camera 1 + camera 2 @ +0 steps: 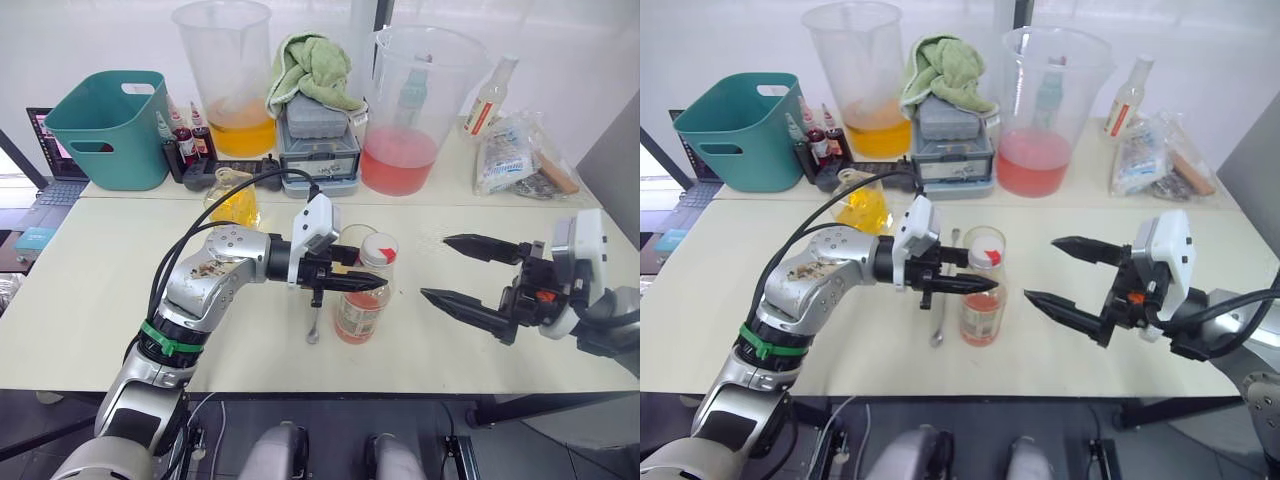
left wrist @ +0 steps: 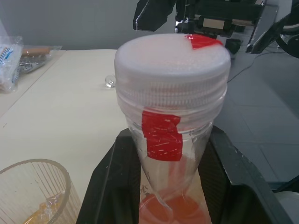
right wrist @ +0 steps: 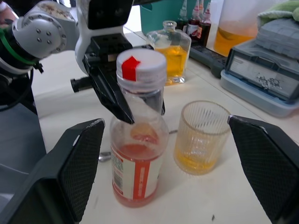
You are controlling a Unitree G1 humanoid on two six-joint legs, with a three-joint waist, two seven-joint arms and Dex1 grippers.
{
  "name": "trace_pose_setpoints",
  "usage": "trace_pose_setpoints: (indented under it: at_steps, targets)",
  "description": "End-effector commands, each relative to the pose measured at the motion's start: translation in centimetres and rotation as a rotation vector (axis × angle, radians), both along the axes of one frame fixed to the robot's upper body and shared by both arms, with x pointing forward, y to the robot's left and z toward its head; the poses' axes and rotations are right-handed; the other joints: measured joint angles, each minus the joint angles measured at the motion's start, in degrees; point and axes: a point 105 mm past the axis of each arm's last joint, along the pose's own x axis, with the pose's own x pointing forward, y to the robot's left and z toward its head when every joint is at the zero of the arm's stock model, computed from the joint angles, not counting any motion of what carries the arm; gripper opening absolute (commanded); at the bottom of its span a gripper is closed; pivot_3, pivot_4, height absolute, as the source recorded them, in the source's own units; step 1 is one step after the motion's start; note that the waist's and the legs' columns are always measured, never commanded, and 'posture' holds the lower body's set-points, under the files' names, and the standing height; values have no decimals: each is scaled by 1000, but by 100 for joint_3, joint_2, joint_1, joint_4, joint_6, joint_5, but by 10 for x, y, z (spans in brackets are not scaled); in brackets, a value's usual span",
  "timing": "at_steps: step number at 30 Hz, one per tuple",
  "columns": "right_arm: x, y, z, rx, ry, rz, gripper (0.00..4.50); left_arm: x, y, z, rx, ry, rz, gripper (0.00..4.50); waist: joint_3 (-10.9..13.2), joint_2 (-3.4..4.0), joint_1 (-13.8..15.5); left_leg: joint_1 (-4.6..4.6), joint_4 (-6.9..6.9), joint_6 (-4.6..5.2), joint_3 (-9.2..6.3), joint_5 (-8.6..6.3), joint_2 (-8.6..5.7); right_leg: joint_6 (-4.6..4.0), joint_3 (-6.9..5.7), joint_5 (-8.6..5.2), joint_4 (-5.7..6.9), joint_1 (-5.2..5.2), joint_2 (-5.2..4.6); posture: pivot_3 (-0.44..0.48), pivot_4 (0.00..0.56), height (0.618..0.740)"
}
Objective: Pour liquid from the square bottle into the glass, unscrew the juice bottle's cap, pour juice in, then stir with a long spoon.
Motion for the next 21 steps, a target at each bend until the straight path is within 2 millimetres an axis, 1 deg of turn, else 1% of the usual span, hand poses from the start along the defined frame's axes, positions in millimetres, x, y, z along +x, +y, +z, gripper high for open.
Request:
trace_pose_setpoints:
  at_steps: [1, 5, 7, 9, 11, 12, 16, 21]
  targets:
    - [-3, 9, 13, 20, -32, 35, 4500, 0, 5, -2, 15, -7, 5, 1184, 0, 0, -5, 0, 0, 0, 0, 0, 1, 0, 0, 0, 2, 0, 0, 0, 150, 740]
    - [0, 11, 12, 18, -30, 35, 4500, 0, 7, -2, 10, 8, 4, 1184, 0, 0, -6, 0, 0, 0, -1, 0, 1, 0, 0, 0, 1, 0, 0, 0, 150, 740]
    - [1, 10, 12, 17, -28, 33, 4500, 0, 7, -2, 9, 13, 3, 2220, 0, 0, -6, 0, 0, 1, -1, -1, 1, 0, 0, 0, 2, 0, 0, 0, 150, 740]
    - [1, 9, 12, 18, -28, 32, 4500, -1, 7, -1, 6, 18, 2, 2861, 0, 1, -4, 0, 0, 2, -1, -1, 1, 0, -1, 0, 3, 0, 1, 0, 150, 740]
    - [0, 8, 12, 18, -27, 31, 4500, -3, 8, 0, 8, 18, -11, 3596, 0, 0, -2, 0, 0, 3, -1, -1, 0, 0, -1, 0, 3, 0, 1, 0, 150, 740]
    - [0, 8, 12, 17, -27, 30, 4500, -4, 8, 1, 9, 19, -19, 3863, 0, 0, 2, 0, 0, 3, -1, -1, 0, 0, -1, 0, 3, 1, 1, 0, 150, 740]
    - [0, 6, 11, 14, -25, 25, 4500, -10, 3, 3, 0, 19, -42, 3863, 0, 0, 7, 0, 1, 3, -1, -1, -1, 0, -1, 0, 3, 1, 1, 0, 150, 740]
    - [-1, 5, 10, 13, -24, 23, 4500, -11, -1, 6, -19, 17, -34, 3863, 0, 0, 5, 0, 1, 3, -1, -1, 0, 0, -1, 0, 3, 1, 1, 0, 150, 740]
